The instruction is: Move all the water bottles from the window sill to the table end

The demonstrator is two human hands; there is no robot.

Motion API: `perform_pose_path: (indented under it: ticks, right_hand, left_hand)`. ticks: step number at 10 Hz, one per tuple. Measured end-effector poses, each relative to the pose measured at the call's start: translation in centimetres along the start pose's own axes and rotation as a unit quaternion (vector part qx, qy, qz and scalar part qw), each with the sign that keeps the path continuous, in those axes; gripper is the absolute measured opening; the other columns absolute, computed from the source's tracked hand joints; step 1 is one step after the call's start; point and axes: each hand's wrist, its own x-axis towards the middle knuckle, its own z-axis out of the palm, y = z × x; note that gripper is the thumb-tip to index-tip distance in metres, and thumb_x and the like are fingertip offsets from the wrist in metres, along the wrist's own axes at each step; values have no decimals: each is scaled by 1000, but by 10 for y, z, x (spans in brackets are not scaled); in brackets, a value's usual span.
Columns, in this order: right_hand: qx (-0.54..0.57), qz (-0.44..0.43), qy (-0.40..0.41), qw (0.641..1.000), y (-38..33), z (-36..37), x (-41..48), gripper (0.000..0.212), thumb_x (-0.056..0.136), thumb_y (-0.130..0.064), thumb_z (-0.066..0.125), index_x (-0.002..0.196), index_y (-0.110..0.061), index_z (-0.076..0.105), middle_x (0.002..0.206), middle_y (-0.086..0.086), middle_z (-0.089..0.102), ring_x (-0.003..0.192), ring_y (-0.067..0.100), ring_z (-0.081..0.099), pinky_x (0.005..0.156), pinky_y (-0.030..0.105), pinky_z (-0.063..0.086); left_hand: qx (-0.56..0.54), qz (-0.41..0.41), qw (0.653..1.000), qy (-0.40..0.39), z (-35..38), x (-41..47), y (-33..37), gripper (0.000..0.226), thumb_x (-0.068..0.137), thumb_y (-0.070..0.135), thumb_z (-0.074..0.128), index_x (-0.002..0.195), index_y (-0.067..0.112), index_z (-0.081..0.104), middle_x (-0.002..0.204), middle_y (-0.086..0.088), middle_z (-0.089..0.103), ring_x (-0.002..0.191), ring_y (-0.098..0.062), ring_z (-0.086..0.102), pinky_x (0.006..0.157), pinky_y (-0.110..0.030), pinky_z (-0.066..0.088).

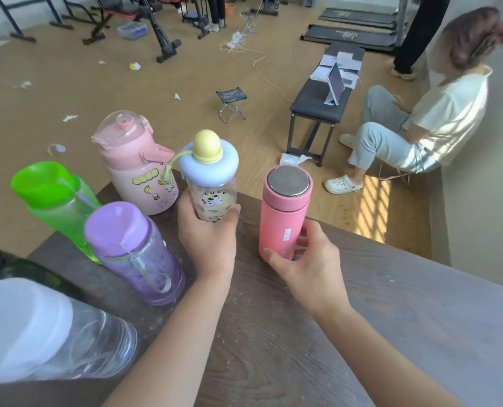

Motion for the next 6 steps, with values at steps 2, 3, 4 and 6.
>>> perform_pose_path:
  ticks: [2, 3, 4, 6]
  right_hand:
    - [2, 10, -2, 1000, 2, 1, -1, 53, 70, -42, 86, 113, -28, 58, 104, -13, 69, 96, 9, 68, 85, 40, 58]
    - [11, 13, -8, 1000, 2, 0, -2, 56, 71, -41, 88, 117, -28, 58, 108, -13, 69, 99, 8, 67, 87, 39, 58]
    - [28, 16, -21, 999, 2, -4, -3, 56, 74, -34, 88, 121, -26, 59, 114, -12, 68, 102, 5, 66, 89, 34, 58]
    - [-40, -1, -31, 999, 11, -6, -11, 53, 82, -25, 83, 129, -20, 59, 118, -5, 67, 107, 14, 66, 94, 37, 55]
  left_hand:
    - [7, 1, 1000, -11, 0, 3, -2, 63, 65, 27, 91, 122, 22, 64, 117, 4, 75, 111, -21, 71, 101, -47, 56]
    - [8, 11, 1000, -20, -3, 2, -3, 62, 67, 27, 91, 123, 24, 64, 116, 6, 75, 109, -19, 71, 100, -43, 56]
    - [24, 7, 999, -40, -6, 1, -5, 68, 68, 30, 88, 131, 26, 63, 120, 8, 76, 110, -16, 73, 102, -41, 57]
    - [103, -11, 991, -88, -15, -18, -19, 92, 57, 43, 84, 142, 22, 55, 133, 0, 73, 125, -22, 69, 109, -46, 54]
